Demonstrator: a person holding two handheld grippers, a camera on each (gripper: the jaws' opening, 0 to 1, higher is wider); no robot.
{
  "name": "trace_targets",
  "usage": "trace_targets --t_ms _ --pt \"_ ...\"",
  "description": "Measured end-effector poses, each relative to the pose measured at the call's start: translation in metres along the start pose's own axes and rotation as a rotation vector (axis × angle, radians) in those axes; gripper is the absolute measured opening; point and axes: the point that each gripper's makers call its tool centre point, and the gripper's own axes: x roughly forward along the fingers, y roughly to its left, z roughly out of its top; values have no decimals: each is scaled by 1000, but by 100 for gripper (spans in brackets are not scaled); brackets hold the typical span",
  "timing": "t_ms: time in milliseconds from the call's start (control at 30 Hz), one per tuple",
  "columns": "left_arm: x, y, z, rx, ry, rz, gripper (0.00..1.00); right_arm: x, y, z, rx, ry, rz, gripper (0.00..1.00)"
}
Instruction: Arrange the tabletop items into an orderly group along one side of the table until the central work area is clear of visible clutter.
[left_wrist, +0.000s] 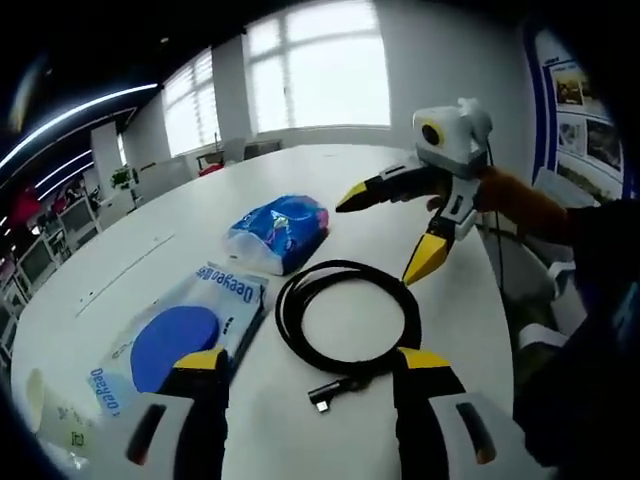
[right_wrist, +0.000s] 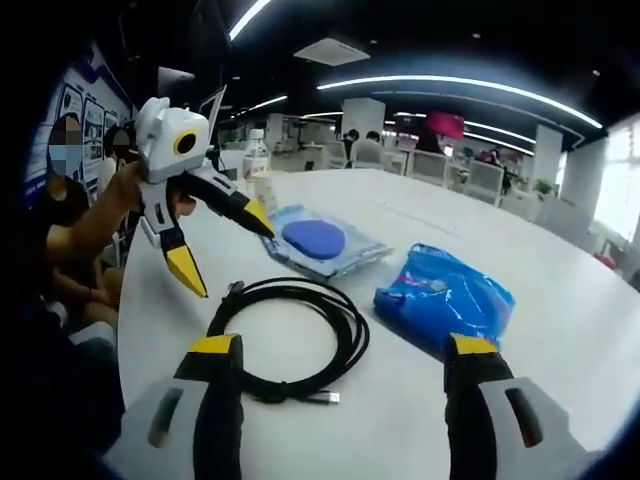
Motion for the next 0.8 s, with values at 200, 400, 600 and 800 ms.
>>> trace_targets --t_ms 200,400,600,800 --pt "5 -14 -3 -33 -21 -19 56 3 -3 -5 8 6 2 73" --pt "10 -10 -2 -28 -9 -26 52 5 -2 -7 11 8 12 68" --pt "13 -5 -1 -32 -8 -34 51 8 -1 -8 10 10 27 65" --pt "16 -3 -1 -43 -14 -39 49 14 -6 -10 23 3 31 58"
